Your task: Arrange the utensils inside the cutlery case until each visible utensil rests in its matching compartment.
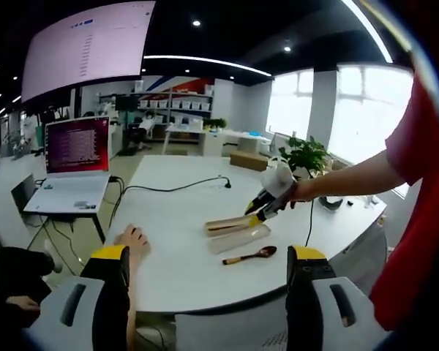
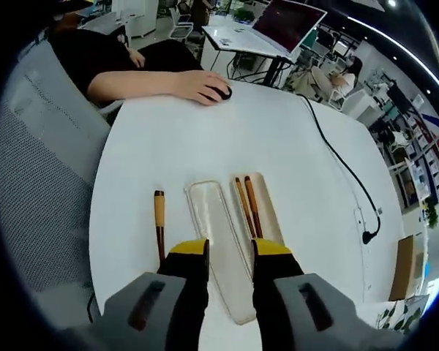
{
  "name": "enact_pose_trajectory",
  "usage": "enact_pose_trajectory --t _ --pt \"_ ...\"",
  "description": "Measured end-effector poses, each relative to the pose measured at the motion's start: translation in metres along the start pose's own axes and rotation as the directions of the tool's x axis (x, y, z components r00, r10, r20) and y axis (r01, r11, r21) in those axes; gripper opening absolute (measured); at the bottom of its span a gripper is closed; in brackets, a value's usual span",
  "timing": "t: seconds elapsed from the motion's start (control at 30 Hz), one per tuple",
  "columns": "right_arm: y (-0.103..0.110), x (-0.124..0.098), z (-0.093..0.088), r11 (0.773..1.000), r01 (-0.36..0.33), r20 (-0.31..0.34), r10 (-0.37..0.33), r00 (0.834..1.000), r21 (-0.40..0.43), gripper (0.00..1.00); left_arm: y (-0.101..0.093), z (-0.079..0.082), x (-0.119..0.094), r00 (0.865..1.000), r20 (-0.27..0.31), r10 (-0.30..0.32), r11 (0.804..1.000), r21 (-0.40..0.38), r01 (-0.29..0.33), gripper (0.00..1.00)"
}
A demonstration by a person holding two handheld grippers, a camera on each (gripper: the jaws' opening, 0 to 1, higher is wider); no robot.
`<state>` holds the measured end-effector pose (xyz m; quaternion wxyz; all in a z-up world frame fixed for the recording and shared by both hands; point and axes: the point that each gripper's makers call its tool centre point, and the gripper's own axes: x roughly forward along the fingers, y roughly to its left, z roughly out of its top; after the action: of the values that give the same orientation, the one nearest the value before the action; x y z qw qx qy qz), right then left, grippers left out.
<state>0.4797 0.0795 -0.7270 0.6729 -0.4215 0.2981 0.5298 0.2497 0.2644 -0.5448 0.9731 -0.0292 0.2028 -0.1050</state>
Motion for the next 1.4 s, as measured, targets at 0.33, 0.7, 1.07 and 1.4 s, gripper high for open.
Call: enact_pose_trajectory --t 0.33,0.7,1.07,1.4 --pt "0.014 -0.004 0.003 0.998 -0.021 0.041 0.019 0.999 0.061 0.21 -0.002 -0.004 -0.003 1.000 -0.003 0.004 1.000 -0.007 -0.004 0.91" --pt "0.055 0.003 0.002 0.984 -0.109 0.118 0.093 0.989 0.139 0.28 -0.002 -0.007 -0.004 1.000 -0.012 0.011 1.000 -0.011 -0.012 0.90" --pt "0.068 0.005 -0.007 0.991 -0.111 0.098 0.103 0.990 0.079 0.31 -0.008 -0.001 -0.002 1.000 0.022 -0.012 0.999 -0.041 0.012 0.93" --pt "0.079 0.003 -0.012 0.992 -0.127 0.063 0.126 0.990 0.025 0.30 -0.008 -0.001 0.000 1.000 0.010 0.001 1.000 -0.002 -0.001 0.91"
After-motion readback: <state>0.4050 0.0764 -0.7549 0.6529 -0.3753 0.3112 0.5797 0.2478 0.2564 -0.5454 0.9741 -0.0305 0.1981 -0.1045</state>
